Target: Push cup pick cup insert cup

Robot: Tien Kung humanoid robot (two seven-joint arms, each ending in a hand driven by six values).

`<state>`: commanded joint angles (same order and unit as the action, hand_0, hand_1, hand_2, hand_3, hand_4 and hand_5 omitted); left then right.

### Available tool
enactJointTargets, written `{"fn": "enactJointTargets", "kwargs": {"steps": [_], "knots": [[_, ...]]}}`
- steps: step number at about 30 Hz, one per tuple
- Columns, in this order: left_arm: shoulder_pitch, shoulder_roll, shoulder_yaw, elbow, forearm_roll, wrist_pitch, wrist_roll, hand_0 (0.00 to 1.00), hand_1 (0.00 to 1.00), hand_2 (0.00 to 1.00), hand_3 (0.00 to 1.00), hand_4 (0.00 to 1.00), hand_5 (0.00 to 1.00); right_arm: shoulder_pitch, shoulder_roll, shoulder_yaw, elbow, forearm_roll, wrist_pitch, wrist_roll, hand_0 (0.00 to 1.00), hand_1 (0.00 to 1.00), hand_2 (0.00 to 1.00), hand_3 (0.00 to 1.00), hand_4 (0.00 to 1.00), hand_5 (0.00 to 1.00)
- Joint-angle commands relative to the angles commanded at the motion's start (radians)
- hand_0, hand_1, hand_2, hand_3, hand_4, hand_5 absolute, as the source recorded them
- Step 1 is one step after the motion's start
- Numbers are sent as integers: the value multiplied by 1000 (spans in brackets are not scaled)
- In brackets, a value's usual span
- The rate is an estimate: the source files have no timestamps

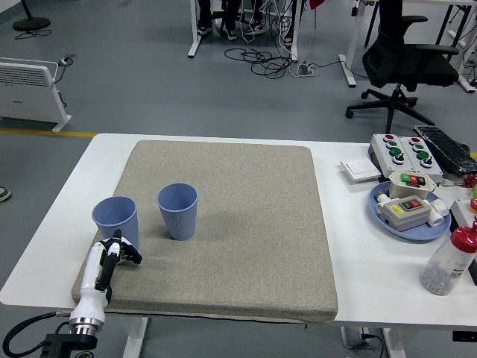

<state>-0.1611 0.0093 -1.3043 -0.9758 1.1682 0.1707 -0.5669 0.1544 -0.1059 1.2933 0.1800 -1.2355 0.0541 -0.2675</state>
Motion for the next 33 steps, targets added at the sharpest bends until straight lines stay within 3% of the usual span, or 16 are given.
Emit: {"fn": "enactJointTargets", "kwargs": {"steps": [2,7,8,19,20,27,29,33], "knots": [[-8,-2,-3,9,4,-4,1,348,366,342,289,480,998,0,0,0,0,0,0,0,735,676,701,600,129,560],[-27,-9,-11,35,17,-5,-1,348,366,342,289,480,998,1,0,-2,0,3,0,0,735,676,701,600,129,560],[-30,-9,-12,39,19,-5,-1,391,407,368,292,493,998,1,0,-2,0,3,0,0,735,676,701,601,129,562],[-62,-9,-16,80,38,-8,-2,409,419,391,292,498,998,0,0,-6,0,4,1,-1,735,676,701,601,128,563],[-75,-9,-18,92,48,-9,0,441,469,421,302,502,998,1,0,-6,0,4,1,0,735,677,701,601,128,565],[-95,-9,-16,110,55,-9,-1,452,486,436,304,511,998,2,1,-6,0,4,0,0,735,676,701,601,128,567],[-140,-9,-12,160,58,-4,-19,452,486,436,304,511,998,4,1,-13,0,6,1,-1,735,676,701,601,128,567],[-154,-9,-13,180,61,-3,-25,453,488,441,304,517,998,5,0,-16,0,7,1,-1,735,676,701,602,128,569]]}}
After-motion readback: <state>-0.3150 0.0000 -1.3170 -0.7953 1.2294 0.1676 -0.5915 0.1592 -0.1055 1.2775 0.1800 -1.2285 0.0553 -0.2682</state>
